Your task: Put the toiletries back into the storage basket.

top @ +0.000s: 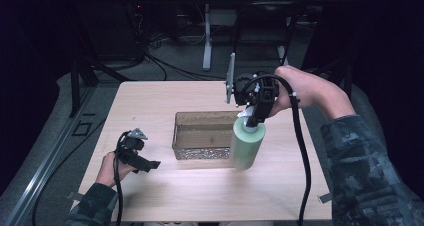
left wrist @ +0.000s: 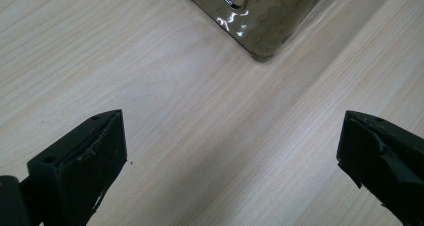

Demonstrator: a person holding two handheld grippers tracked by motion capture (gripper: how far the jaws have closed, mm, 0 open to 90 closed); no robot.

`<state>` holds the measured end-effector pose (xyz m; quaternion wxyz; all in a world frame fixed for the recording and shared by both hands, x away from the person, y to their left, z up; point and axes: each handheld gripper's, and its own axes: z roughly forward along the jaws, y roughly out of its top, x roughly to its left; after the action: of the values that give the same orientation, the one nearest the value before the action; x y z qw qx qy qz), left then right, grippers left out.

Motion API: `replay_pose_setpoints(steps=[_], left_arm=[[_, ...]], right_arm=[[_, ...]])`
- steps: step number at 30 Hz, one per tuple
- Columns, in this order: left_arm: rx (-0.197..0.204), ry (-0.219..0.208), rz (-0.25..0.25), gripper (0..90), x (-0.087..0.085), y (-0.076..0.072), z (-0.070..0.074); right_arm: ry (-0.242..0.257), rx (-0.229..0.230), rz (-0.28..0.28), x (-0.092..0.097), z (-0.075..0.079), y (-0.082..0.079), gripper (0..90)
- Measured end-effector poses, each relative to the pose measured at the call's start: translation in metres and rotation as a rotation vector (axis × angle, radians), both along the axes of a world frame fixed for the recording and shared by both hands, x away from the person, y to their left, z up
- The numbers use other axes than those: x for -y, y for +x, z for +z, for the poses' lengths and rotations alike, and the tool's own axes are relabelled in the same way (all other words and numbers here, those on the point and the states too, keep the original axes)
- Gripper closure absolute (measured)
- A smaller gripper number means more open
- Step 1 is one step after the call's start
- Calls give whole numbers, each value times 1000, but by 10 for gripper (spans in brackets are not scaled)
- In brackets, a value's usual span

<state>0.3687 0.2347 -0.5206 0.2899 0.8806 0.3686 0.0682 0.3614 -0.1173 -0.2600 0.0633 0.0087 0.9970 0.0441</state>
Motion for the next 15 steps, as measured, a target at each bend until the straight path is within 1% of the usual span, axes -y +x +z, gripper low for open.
replay_pose_setpoints(steps=[9,15], left_arm=[[-3,-2,-1,0,0,0,0],[-2,-6,1,0,0,1,1]], right_arm=[[8,10,6,-2,10,3,629],[14,19,-2,-3,17,7,630]])
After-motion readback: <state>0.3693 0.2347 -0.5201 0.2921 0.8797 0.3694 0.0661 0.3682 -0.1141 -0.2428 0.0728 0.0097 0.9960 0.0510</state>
